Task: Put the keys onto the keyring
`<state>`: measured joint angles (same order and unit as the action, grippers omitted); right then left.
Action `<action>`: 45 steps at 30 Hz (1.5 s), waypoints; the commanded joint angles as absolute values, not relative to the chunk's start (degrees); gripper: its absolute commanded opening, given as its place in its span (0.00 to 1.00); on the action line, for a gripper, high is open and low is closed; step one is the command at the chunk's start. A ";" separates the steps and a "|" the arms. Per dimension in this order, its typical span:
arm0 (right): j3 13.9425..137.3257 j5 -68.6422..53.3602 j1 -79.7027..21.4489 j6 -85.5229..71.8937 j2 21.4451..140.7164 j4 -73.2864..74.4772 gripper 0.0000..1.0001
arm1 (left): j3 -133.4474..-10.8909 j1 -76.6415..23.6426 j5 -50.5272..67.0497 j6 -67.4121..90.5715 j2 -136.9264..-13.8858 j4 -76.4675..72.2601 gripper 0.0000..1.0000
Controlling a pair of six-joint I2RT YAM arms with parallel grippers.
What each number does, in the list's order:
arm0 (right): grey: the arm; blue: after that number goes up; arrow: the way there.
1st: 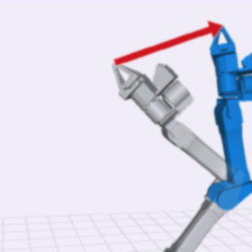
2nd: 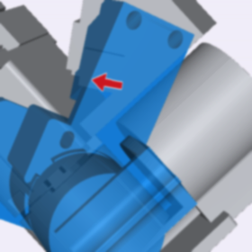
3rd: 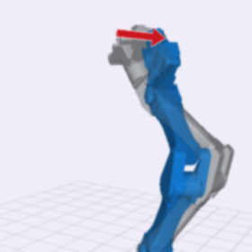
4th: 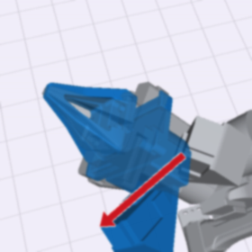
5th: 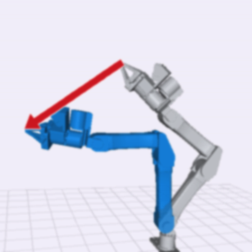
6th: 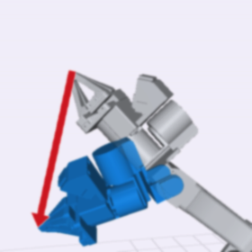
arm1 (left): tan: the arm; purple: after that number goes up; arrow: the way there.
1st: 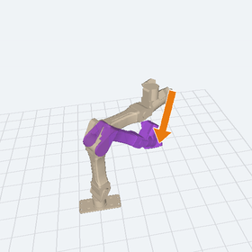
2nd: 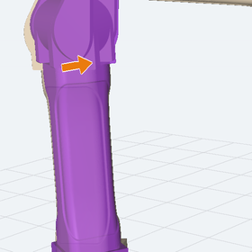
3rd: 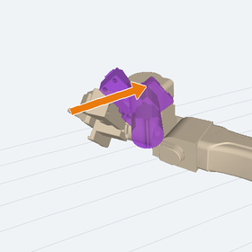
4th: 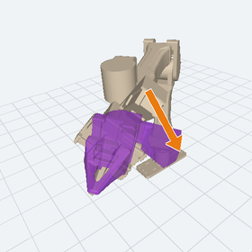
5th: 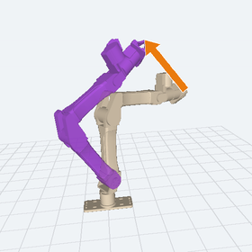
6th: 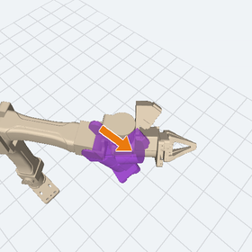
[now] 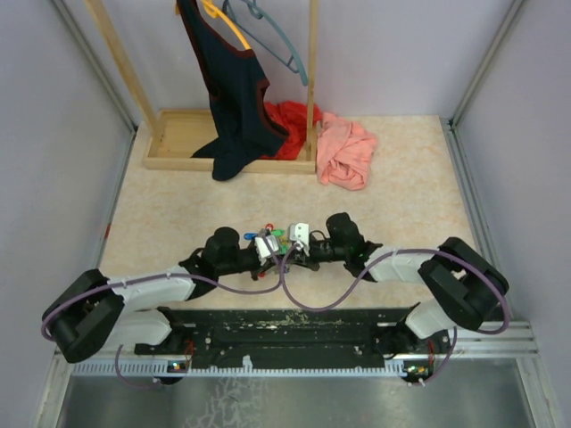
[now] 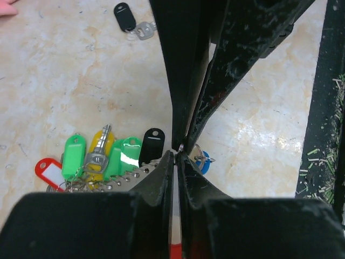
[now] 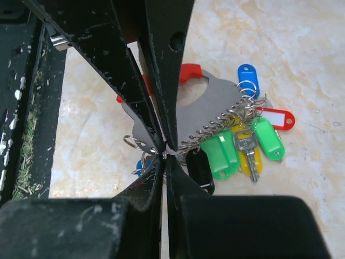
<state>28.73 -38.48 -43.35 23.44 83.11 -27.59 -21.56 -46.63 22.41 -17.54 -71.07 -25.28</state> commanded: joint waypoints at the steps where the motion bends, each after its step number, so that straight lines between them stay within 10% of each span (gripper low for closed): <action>1: 26.65 -41.74 -41.79 17.68 83.07 -41.57 0.00 | -16.78 -46.63 17.92 -12.94 -67.84 -33.12 0.13; 28: 20.97 -43.81 -41.75 4.21 92.81 -72.65 0.00 | -8.99 -37.27 32.33 -3.17 -67.87 -51.46 0.26; 45: 21.63 -46.36 -41.75 4.81 93.06 -71.09 0.00 | -11.29 -37.27 37.24 -5.79 -71.71 -50.97 0.02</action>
<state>20.99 -43.99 -42.09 5.30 93.45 -65.58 -9.74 -37.50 34.87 -4.29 -71.09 -51.44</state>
